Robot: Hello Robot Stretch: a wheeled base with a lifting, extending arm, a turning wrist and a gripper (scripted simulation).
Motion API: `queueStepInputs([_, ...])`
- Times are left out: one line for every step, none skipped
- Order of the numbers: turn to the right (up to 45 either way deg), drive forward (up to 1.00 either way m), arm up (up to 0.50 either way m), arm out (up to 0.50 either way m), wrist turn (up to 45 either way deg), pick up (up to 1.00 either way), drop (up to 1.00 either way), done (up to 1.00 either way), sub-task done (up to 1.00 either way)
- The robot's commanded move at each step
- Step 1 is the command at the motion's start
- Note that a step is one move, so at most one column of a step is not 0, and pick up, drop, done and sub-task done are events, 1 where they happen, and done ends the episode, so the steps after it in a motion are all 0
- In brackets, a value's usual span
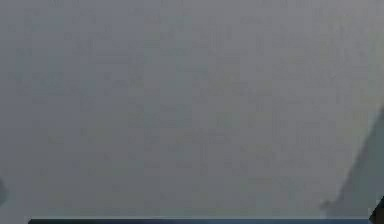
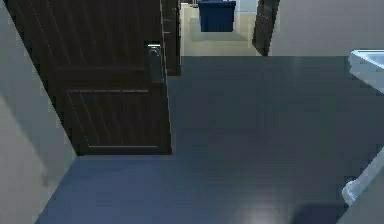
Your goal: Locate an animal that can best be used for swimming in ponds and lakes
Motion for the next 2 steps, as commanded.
queueStepInputs([45.0,0.0,0.0,0.0,0.0,0.0,0.0,0.0,0.0])
queueStepInputs([45.0,0.0,0.0,0.0,0.0,0.0,0.0,0.0,0.0])
